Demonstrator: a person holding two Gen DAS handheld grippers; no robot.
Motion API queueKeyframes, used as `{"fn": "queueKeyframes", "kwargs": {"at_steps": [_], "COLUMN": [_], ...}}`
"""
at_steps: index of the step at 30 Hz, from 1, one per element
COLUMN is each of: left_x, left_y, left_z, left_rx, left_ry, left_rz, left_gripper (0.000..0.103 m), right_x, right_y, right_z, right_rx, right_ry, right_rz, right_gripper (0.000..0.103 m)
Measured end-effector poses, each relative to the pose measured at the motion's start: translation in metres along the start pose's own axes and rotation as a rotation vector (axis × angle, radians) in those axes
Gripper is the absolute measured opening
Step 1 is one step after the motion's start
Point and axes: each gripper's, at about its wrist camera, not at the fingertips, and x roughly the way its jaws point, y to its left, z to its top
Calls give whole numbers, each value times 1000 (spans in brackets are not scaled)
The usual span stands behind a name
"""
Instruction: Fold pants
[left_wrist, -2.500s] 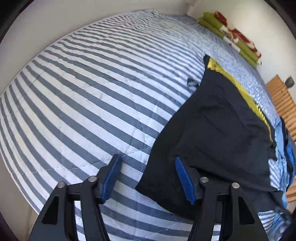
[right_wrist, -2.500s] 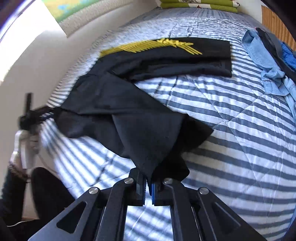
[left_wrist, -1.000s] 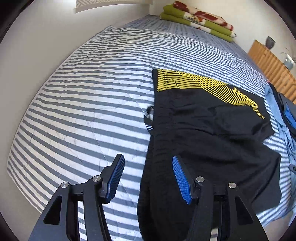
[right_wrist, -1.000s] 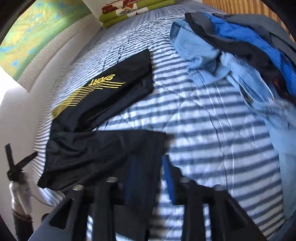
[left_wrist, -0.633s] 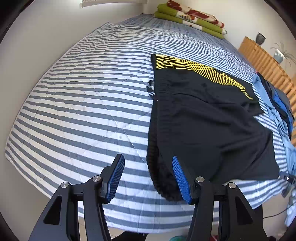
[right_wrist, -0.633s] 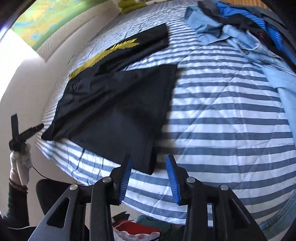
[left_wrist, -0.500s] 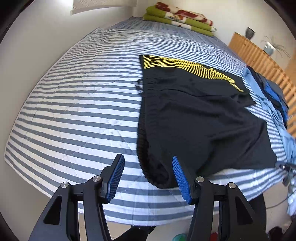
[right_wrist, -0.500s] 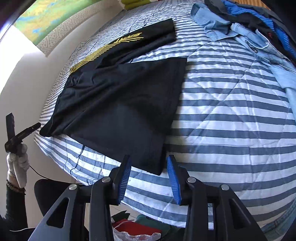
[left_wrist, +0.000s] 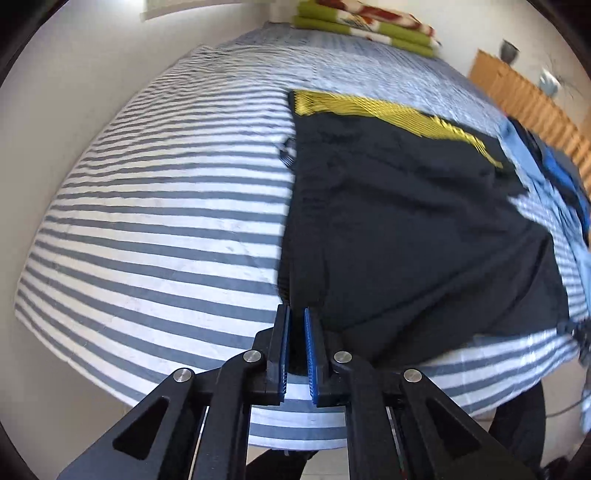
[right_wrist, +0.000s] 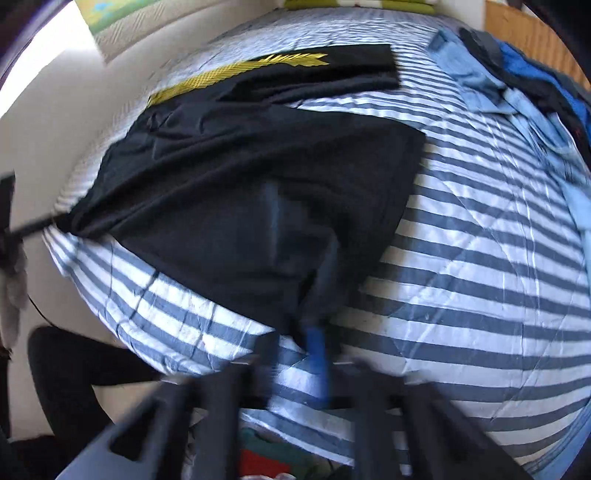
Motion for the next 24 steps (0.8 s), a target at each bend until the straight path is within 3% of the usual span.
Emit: {"fn": "queueKeyframes", "kwargs": {"at_steps": [6, 9, 13, 15, 18, 22, 24], "left_x": [-46, -53, -36, -34, -42, -50, -49], "left_y": [31, 33, 27, 29, 34, 29, 25], "left_z": [1, -15, -37, -37, -21, 27, 55], "left_rx": [-102, -91, -5, -16, -47, -47, -50], "left_ry": [-36, -4, 78, 95, 54, -5, -21], "left_rz": [-73, -47, -7, -8, -38, -63, -79], "left_gripper": [5, 0, 0, 0, 0, 1, 7], "right_x": [-58, -76, -46, -32, -45, -84, -100], "right_y": [7, 10, 9, 10, 5, -12, -24], "right_z": [-4, -19, -42, -48, -40, -3, 23], "right_rx": [-77, -105, -127, -143, -111, -42, -2], "right_ry": [-100, -123, -1, 83, 65, -52, -115], "right_rz": [-14, -49, -67, -65, -36, 25, 31], "right_gripper": [3, 3, 3, 5, 8, 17, 20]}}
